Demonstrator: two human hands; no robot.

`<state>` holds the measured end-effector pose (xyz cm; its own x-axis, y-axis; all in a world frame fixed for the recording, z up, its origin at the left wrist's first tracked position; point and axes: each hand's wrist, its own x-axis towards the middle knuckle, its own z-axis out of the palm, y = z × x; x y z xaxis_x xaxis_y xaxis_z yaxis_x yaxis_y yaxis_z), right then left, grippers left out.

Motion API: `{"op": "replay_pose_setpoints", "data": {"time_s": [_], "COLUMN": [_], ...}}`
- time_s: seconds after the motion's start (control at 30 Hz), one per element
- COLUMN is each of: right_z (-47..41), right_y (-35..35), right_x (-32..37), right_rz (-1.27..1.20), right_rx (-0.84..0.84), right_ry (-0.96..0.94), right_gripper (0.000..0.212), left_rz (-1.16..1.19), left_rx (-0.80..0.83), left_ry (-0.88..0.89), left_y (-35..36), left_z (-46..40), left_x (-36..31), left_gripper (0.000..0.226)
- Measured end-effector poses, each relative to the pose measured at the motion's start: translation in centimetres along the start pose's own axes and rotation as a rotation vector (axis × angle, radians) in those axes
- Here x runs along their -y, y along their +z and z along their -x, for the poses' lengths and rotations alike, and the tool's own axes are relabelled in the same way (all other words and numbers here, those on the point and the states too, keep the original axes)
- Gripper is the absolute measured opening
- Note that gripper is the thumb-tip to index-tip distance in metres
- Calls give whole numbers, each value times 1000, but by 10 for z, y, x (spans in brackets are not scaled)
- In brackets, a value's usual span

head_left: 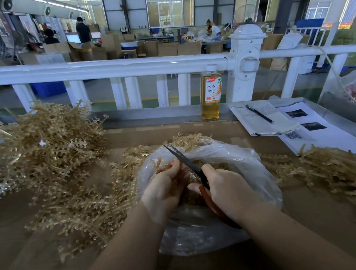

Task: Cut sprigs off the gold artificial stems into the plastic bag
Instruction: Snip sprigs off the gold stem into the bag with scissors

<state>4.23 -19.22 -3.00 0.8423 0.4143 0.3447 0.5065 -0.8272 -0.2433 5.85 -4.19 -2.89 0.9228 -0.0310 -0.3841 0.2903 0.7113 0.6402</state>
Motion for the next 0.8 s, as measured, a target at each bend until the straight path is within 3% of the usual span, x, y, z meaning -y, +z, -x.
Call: {"op": "replay_pose_setpoints", "data": {"time_s": [0.17,0.3,0.37,0.43,0.6,0.8], "right_z": [0,-2,-2,-3,-4,-3], "right_y": [-1,-2,-2,-2,-3,-5], "right_x": [1,3,4,4,3,4], "right_rz": [-16,-40,-45,-56,0,-18], "right_rx": [-6,-2,7,14,19,-29], "right_ry": [7,15,17,26,17,31], "right_gripper": [39,38,37,37,38,42], "left_rz": [-25,-45,-49,-56,-36,-52], "left_rx": [40,69,77,71,46,83], "left_ry": [-23,-40,-49,-39,-18,39], "left_y": [-2,-3,-2,-2,0,-1], "left_z": [0,1,1,1,1,0], "left_x": [-1,-3,-2,-1,0,2], "left_gripper": [6,19,14,7,19,15]}}
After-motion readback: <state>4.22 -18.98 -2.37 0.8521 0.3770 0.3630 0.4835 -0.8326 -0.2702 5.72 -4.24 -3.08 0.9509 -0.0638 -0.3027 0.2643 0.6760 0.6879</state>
